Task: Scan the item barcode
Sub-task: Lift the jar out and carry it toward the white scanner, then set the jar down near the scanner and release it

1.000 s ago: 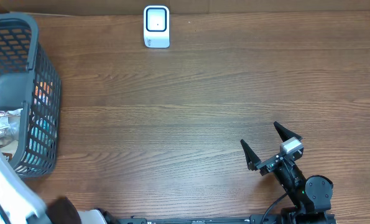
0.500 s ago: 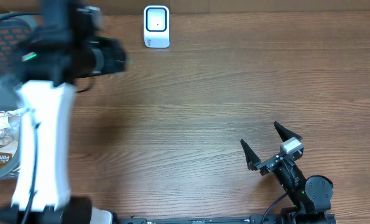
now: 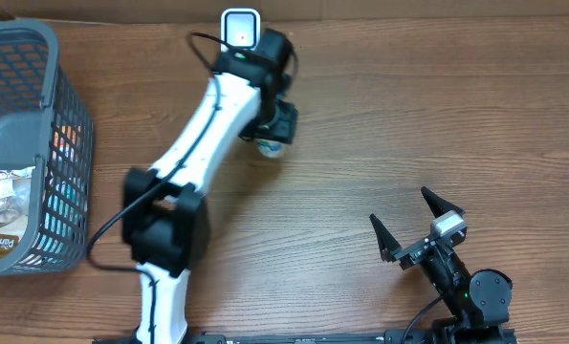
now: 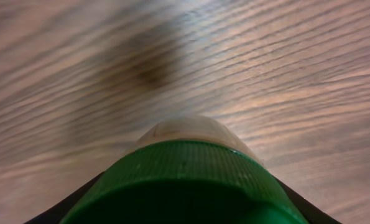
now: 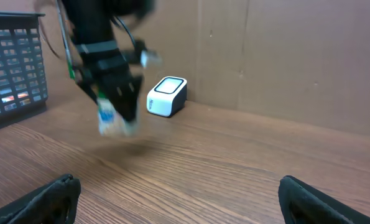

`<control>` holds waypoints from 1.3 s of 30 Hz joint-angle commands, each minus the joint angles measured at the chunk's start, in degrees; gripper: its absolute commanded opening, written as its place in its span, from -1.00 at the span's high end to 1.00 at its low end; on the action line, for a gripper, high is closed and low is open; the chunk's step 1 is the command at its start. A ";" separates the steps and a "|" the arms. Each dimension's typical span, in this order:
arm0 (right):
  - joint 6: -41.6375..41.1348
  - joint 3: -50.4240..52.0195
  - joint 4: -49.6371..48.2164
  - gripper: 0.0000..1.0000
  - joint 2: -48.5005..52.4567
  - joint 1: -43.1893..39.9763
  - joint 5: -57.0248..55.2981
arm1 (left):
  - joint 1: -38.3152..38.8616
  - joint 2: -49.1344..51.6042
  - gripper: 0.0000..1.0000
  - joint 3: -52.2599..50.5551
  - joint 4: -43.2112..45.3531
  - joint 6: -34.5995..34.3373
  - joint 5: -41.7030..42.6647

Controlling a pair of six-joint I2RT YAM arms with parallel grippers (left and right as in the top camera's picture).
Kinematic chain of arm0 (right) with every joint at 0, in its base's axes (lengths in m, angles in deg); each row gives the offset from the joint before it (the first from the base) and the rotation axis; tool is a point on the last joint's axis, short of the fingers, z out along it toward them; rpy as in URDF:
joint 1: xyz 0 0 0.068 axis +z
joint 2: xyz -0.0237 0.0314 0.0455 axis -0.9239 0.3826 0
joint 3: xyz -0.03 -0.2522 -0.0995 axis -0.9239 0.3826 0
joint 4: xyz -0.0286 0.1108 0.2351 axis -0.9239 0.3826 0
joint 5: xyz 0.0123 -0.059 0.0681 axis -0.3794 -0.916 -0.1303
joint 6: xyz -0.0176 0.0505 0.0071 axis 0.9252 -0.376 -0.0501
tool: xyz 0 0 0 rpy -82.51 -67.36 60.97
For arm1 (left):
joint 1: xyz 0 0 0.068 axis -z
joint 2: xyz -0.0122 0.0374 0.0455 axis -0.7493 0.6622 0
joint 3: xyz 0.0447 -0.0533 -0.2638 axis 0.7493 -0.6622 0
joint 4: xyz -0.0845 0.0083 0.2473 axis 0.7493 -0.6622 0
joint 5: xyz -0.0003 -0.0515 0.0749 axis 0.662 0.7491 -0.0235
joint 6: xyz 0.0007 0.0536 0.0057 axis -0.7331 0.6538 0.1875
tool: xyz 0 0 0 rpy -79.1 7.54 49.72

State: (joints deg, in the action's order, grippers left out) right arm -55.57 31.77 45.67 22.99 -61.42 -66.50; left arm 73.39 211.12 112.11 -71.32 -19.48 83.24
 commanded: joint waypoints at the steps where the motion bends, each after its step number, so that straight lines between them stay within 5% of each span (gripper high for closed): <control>1: -0.13 0.61 -0.09 -1.00 -0.68 0.33 0.04 | 1.68 3.82 -0.27 0.50 1.86 0.72 -0.87; 20: -0.13 0.61 -0.09 -1.00 -0.68 0.33 0.04 | 4.20 6.64 -0.40 -1.88 7.15 0.72 -5.66; 27: -0.13 0.61 -0.09 -1.00 -0.68 0.33 0.04 | 4.42 6.64 -0.76 -3.98 9.03 0.72 -5.51; 39: -0.13 0.61 -0.09 -1.00 -0.68 0.33 0.04 | 2.93 -1.62 -1.00 5.79 5.66 -0.22 -5.92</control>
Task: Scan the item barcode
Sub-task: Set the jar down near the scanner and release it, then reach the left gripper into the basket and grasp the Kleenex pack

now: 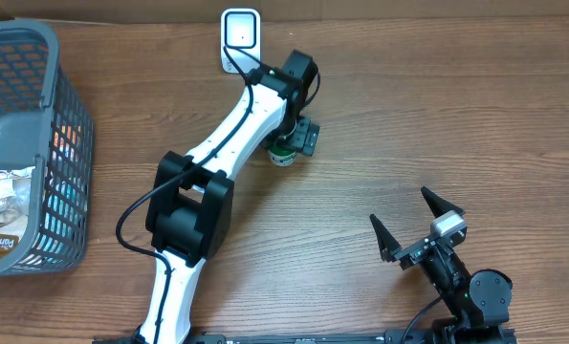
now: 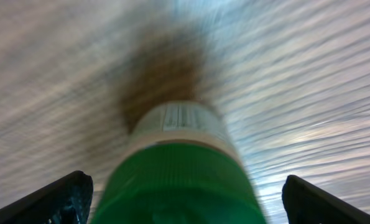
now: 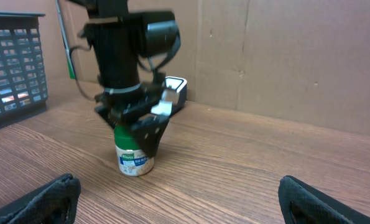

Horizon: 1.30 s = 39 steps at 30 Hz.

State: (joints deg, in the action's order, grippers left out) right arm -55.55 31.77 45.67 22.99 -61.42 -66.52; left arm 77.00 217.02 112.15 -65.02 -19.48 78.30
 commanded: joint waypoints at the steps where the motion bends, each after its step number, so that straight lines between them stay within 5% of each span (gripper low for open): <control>1: -0.15 0.61 -0.09 -1.00 -0.68 0.33 0.07 | -1.07 -9.20 -1.00 6.95 -1.05 -0.55 -1.07; 9: -0.15 0.61 -0.09 -1.00 -0.68 0.33 0.07 | -8.85 -27.30 -0.99 10.03 -4.70 -3.04 -5.75; 16: -0.15 0.61 -0.09 -1.00 -0.68 0.33 0.07 | -28.04 -38.93 -0.99 10.01 -9.97 -6.93 -10.43; 26: -0.15 0.61 -0.09 -1.00 -0.68 0.33 0.07 | -57.53 -37.64 -0.99 7.26 -10.86 -11.30 -6.45; 32: -0.15 0.61 -0.09 -1.00 -0.68 0.33 0.07 | -65.09 -36.39 -1.00 -1.14 -7.45 -10.43 -5.33; 39: -0.15 0.61 -0.09 -1.00 -0.68 0.33 0.07 | -65.42 -36.37 -0.96 -15.37 3.89 -5.77 -5.05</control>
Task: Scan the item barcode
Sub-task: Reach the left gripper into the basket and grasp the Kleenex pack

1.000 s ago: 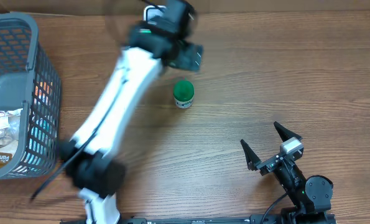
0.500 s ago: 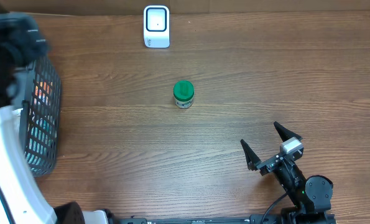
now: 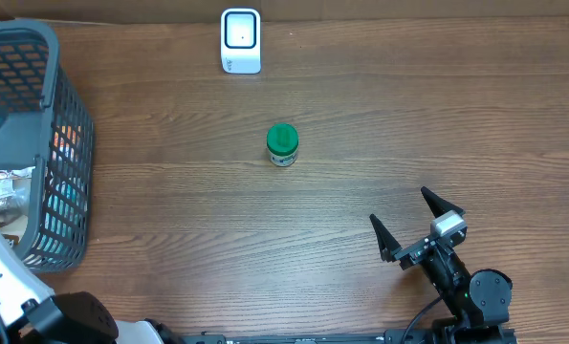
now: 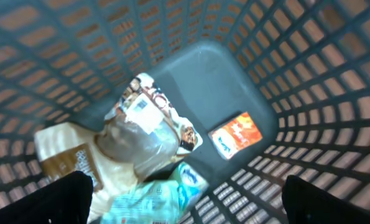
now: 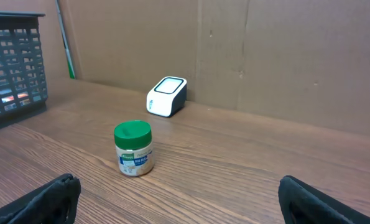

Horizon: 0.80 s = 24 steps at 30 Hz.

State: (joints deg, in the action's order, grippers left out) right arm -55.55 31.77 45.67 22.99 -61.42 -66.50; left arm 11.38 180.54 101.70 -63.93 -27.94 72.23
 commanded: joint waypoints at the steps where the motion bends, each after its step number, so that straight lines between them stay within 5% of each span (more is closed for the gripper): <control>1: -0.15 0.61 -0.09 -1.00 -0.68 0.33 0.04 | 0.17 0.15 -0.92 -7.28 4.94 3.50 1.05; 12: -0.15 0.61 -0.09 -0.99 -0.68 0.33 0.04 | 0.00 7.85 -0.64 -19.37 17.55 16.90 7.87; 24: -0.15 0.61 -0.07 -1.00 -0.68 0.33 0.04 | 0.02 17.25 -0.34 -19.37 10.71 14.80 8.50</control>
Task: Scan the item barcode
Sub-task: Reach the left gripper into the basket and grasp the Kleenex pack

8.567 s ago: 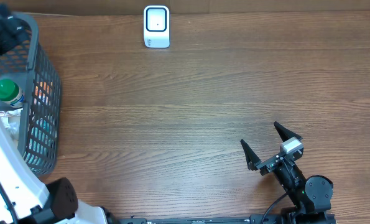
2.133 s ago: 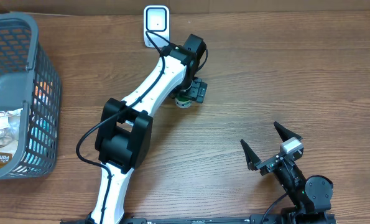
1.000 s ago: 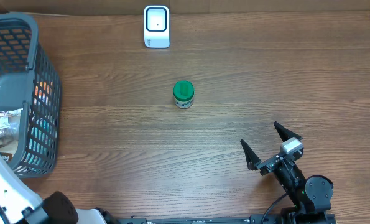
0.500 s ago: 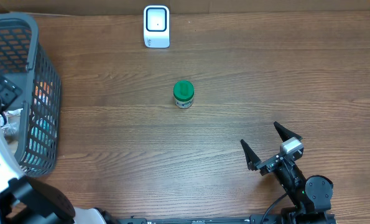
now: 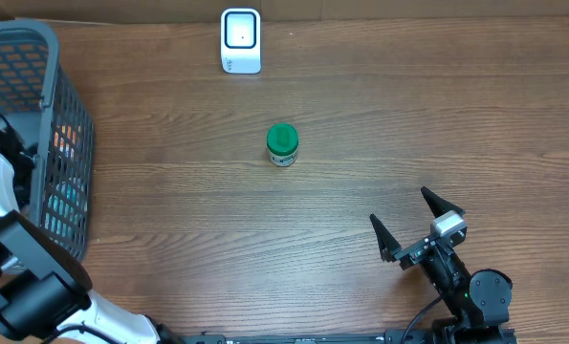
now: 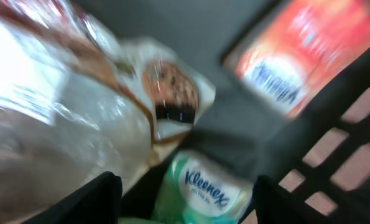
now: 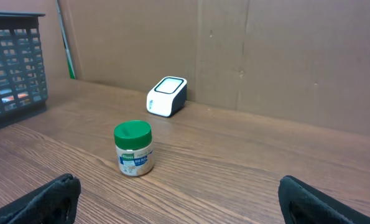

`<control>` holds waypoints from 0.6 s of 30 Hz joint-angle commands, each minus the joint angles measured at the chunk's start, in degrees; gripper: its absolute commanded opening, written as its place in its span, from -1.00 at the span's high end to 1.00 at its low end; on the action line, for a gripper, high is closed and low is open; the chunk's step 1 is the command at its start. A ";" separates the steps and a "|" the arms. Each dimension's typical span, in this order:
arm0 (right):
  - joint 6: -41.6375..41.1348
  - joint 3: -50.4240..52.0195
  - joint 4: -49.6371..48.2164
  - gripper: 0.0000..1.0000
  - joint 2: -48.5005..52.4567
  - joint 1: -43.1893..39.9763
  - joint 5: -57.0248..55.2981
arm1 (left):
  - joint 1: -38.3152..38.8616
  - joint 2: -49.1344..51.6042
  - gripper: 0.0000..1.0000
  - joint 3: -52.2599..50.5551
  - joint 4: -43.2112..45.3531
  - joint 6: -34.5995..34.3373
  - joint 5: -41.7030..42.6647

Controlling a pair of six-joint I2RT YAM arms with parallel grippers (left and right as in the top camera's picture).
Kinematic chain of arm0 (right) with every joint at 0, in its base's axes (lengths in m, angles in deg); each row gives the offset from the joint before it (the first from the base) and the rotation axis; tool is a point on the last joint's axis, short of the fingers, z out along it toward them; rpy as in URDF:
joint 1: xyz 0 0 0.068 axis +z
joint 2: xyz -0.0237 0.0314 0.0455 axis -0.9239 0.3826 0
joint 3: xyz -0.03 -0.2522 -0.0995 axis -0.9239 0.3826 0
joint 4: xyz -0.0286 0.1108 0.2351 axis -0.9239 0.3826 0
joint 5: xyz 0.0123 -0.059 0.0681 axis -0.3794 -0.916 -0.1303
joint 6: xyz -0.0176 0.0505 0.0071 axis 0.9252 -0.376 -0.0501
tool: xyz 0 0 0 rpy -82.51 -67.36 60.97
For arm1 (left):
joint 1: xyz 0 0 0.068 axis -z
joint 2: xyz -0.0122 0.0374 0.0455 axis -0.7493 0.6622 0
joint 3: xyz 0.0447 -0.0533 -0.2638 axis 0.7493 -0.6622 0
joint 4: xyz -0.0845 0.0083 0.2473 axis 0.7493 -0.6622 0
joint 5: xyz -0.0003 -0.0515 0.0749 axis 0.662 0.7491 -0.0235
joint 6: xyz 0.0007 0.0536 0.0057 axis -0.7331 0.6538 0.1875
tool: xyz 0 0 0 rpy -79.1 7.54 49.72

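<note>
A green-lidded jar [image 5: 282,145] stands upright mid-table, also the jar [image 7: 134,148] in the right wrist view. The white barcode scanner [image 5: 241,40] sits at the table's far edge. My left arm reaches down into the grey basket [image 5: 31,57] at the left. My left gripper [image 6: 188,199] is open, low over a green Kleenex pack [image 6: 209,186], beside a clear snack bag [image 6: 66,106] and a red packet [image 6: 309,56]. My right gripper [image 5: 414,226] is open and empty at the front right.
The basket's mesh wall [image 6: 352,162] stands close on the left gripper's right. A cardboard wall [image 7: 265,56] rises behind the table's far edge.
My left gripper has dropped much lower inside the basket, from high above its contents to just over the Kleenex pack. The jar, the scanner and the right arm have not moved.
My left gripper held the green-lidded jar raised near the scanner. It then had the jar standing on the table with its jaws open around it. Afterwards the jar stood alone and the gripper hung over the basket, where it is now low among the items.
</note>
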State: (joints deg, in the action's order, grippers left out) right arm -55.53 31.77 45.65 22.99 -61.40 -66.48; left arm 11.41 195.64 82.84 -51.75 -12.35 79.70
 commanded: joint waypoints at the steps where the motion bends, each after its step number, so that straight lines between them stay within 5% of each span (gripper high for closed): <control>1: -0.17 0.61 -0.07 -1.00 -0.68 0.31 0.02 | 0.00 2.71 -0.30 -0.50 -2.62 -1.53 1.05; 11: -0.17 0.61 -0.07 -1.00 -0.68 0.31 0.02 | -0.04 5.27 0.03 -0.61 -5.86 -3.76 0.52; 13: -0.17 0.61 -0.07 -1.00 -0.68 0.31 0.02 | -0.04 5.27 0.26 -0.61 -6.03 -3.85 0.50; 15: -0.17 0.61 -0.07 -1.00 -0.68 0.31 0.02 | -0.04 5.27 0.82 -0.61 -6.05 -4.70 0.55; 18: -0.17 0.61 -0.07 -1.00 -0.68 0.31 0.02 | -0.04 5.25 0.92 -0.35 -6.10 -5.16 0.59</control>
State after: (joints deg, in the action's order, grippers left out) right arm -55.55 31.77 45.67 22.99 -61.42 -66.50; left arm 11.25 199.40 82.86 -57.00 -16.40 79.83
